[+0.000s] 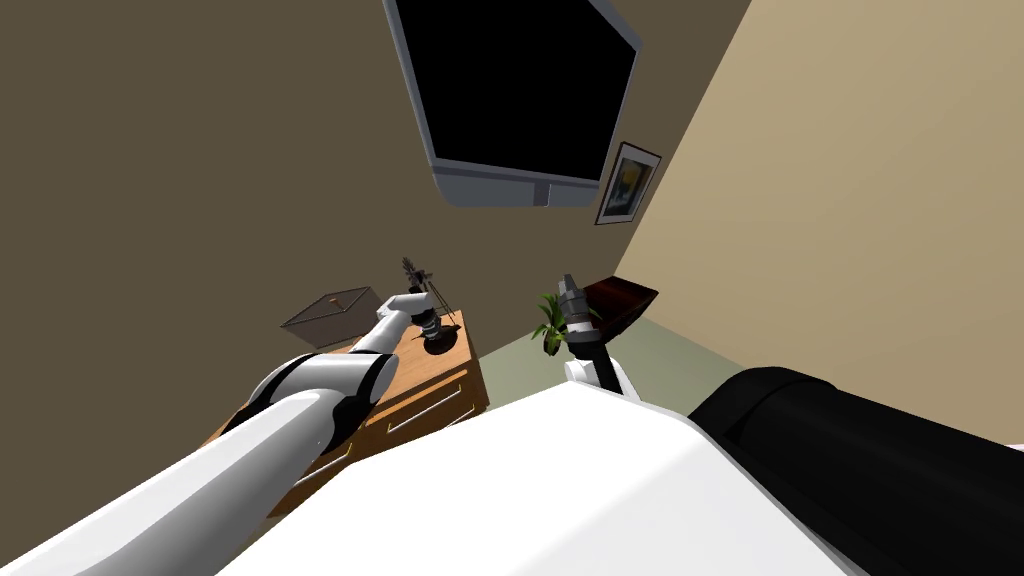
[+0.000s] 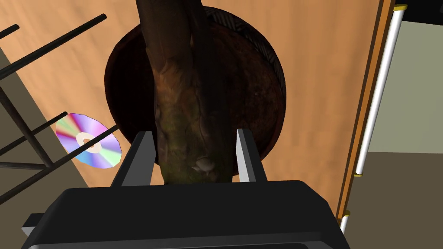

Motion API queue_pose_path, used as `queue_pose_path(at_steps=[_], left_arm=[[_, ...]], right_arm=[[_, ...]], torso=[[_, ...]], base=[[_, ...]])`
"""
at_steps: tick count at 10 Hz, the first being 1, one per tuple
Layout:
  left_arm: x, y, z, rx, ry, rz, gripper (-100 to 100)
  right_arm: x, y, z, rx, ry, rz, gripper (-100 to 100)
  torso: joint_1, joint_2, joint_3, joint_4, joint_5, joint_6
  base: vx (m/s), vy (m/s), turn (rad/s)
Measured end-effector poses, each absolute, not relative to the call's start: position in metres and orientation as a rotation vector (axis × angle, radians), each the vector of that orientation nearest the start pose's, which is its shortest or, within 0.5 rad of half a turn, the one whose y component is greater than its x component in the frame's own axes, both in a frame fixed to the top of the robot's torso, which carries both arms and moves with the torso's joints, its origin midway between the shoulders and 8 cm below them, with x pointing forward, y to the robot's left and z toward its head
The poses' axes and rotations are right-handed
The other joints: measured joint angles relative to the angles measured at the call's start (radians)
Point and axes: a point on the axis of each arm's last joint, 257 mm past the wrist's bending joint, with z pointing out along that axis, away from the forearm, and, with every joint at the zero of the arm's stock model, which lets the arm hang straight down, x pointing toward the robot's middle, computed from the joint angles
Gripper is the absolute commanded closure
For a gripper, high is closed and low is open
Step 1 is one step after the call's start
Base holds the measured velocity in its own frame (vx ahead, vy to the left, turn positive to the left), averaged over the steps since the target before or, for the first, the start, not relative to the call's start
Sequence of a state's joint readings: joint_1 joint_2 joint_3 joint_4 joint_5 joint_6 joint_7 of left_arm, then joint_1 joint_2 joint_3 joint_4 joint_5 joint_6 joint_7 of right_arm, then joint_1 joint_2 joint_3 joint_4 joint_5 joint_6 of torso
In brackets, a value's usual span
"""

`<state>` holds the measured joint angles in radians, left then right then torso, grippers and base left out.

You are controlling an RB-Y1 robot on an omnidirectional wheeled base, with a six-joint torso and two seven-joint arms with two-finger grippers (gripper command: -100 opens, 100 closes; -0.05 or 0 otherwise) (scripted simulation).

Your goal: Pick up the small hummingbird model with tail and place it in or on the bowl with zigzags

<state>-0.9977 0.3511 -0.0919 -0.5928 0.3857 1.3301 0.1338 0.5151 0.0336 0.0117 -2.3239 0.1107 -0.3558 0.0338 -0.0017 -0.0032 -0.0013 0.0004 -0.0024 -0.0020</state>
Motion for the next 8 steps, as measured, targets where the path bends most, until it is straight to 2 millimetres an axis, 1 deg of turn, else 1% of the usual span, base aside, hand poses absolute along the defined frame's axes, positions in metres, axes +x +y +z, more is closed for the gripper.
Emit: queue_pose_path(at_steps=[2, 3, 4, 8], left_arm=[[0.568, 0.271, -0.304, -2.199, 1.976, -0.253, 100], [0.570, 0.274, -0.299, -2.215, 1.961, -0.265, 100], [0.571, 0.275, -0.299, -2.216, 1.958, -0.267, -100], [0.571, 0.275, -0.299, -2.216, 1.958, -0.267, -100]], right_arm=[[0.359, -0.274, 0.010, 0.695, 0.731, 1.173, 0], [0.359, -0.274, 0.010, 0.695, 0.731, 1.173, 0], [0.359, -0.274, 0.010, 0.695, 0.731, 1.173, 0], [0.359, -0.274, 0.010, 0.695, 0.731, 1.173, 0]], torso=[[0.002, 0.004, 0.003, 0.002, 0.000, 0.000], [0.003, 0.005, 0.004, 0.002, 0.000, -0.001], [0.001, 0.006, 0.004, 0.002, 0.000, -0.001], [-0.002, 0.007, 0.005, 0.003, -0.001, -0.001]], base=[[0.006, 0.077, -0.092], [0.001, 0.038, -0.015], [0.002, 0.007, 0.004], [0.000, 0.000, 0.000]])
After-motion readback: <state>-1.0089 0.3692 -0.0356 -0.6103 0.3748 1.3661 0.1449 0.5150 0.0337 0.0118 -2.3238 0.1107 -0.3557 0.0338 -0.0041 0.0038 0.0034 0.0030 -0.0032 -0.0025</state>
